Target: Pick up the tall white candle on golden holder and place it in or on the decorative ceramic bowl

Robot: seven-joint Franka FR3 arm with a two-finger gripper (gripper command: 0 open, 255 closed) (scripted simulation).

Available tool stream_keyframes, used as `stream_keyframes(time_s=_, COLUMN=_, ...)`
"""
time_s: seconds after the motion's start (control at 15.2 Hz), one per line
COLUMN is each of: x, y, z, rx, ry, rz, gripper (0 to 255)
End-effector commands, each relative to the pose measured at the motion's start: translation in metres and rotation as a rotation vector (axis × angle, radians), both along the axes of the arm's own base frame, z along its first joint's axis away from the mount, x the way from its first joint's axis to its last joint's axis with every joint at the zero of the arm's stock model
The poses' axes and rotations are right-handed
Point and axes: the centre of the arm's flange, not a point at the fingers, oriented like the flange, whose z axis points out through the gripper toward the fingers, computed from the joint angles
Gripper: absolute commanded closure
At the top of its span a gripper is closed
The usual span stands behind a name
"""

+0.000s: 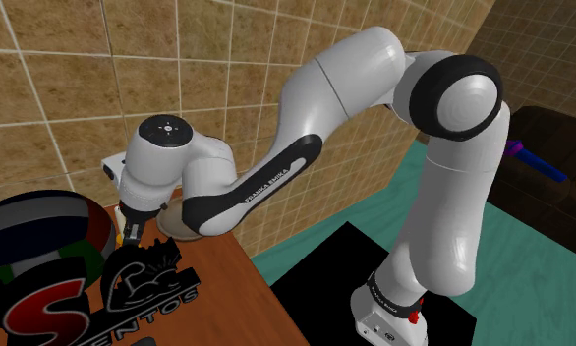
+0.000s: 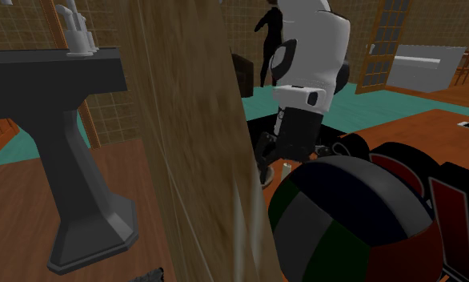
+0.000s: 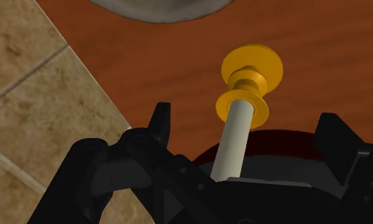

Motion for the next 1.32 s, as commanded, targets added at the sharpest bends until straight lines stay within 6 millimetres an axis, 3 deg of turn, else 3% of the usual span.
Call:
stream_keyframes(time_s=0.0, x=0.003, y=0.002, z=-0.01, rx=0.0, ry=-0.002, rz=0.003, gripper=0)
stream_keyframes(time_s=0.26, x=0.01, y=0.005, z=-0.027, rx=0.0, ry=-0.002, rz=0.003, gripper=0)
stream_keyframes(time_s=0.73, x=0.01, y=0.005, z=-0.027, rx=0.0, ry=-0.002, rz=0.003, gripper=0)
stream_keyframes(time_s=0.79, x=0.01, y=0.005, z=-0.027, rx=0.0, ry=-0.002, rz=0.003, gripper=255)
stream_keyframes(time_s=1.25, x=0.01, y=0.005, z=-0.027, rx=0.0, ry=-0.002, rz=0.003, gripper=255)
